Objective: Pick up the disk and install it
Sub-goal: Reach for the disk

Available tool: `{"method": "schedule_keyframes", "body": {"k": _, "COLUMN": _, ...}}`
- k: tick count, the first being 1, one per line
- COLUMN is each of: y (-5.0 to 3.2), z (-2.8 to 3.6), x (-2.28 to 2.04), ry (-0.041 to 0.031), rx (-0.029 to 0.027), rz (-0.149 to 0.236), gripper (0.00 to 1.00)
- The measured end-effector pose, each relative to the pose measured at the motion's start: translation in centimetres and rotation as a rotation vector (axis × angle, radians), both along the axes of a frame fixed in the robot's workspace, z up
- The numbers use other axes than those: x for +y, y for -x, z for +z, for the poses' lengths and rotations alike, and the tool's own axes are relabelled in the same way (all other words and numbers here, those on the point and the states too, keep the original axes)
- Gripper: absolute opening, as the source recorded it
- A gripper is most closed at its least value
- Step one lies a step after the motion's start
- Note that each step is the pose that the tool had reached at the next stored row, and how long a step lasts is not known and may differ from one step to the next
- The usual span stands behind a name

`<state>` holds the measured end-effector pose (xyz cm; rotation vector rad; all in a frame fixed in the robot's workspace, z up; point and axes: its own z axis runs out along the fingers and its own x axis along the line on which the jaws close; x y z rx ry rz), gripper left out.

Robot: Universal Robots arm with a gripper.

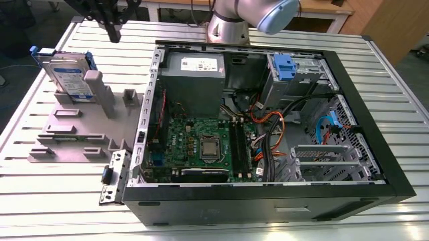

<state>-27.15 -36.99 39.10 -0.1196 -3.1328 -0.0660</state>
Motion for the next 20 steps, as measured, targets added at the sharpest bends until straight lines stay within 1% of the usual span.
{"method": "schedule_keyframes", "body": {"k": 6, "y": 2.44, "z": -0.13, "x": 0.29, "ry": 0.0, "rx": 0.0, "rz": 0.0, "gripper": 0.11}}
{"method": "schedule_keyframes", "body": {"k": 9, "y": 3.55, "z": -0.18, "x": 0.53, "ry": 0.0001, "rx": 0.0001, "rz": 0.0, "gripper": 0.11}}
{"method": "schedule_keyframes", "body": {"k": 12, "y": 4.47, "z": -0.24, "x": 0.75, "ry": 0.0, "rx": 0.0, "rz": 0.0, "gripper": 0.11}}
{"method": "schedule_keyframes", "body": {"k": 15, "y": 4.95, "z": -0.26, "x": 0.88, "ry": 0.0, "rx": 0.0, "rz": 0.0, "gripper": 0.11}}
{"method": "schedule_keyframes", "body": {"k": 20, "y": 4.97, "z": -0.25, "x": 0.88, "ry": 0.0, "rx": 0.0, "rz": 0.0, "gripper": 0.11}}
